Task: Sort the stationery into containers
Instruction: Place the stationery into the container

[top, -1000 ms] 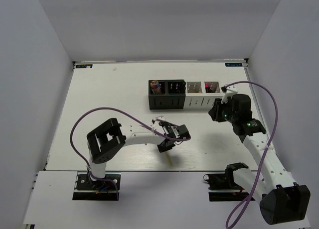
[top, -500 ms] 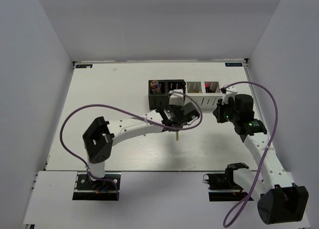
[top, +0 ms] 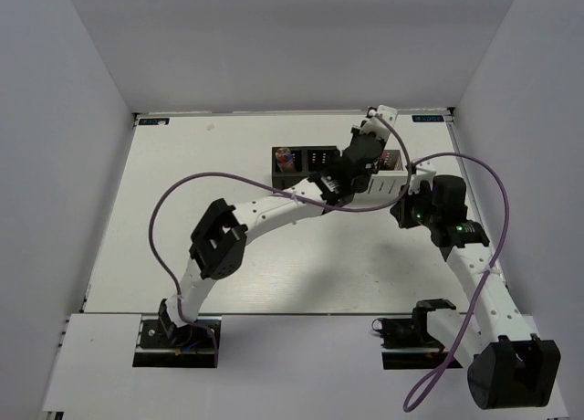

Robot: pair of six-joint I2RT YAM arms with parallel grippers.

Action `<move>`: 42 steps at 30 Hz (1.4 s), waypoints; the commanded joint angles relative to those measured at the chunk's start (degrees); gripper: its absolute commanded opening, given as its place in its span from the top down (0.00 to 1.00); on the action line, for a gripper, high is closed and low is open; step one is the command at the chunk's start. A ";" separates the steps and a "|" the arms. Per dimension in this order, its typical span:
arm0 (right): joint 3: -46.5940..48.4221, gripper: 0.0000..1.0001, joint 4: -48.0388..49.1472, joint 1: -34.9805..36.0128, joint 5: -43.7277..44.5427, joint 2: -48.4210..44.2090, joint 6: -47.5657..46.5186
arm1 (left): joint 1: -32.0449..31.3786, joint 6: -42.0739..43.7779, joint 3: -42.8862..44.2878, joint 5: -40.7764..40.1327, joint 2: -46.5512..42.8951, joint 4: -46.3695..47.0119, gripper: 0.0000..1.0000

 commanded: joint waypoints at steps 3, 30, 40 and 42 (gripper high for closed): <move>-0.50 1.00 1.11 -0.81 -2.04 0.59 -0.27 | 2.24 8.75 12.33 4.54 6.88 7.75 0.99; -0.59 1.00 0.93 -5.03 -5.55 0.07 0.79 | 8.84 -12.70 4.61 11.05 9.96 1.34 0.99; -0.68 0.44 0.32 -7.14 -9.85 0.42 -0.70 | 8.66 -12.26 4.08 11.83 9.78 0.55 0.31; -0.59 0.39 0.23 -7.32 -10.48 0.51 -1.15 | 8.66 -11.64 5.66 12.36 9.17 -0.50 0.17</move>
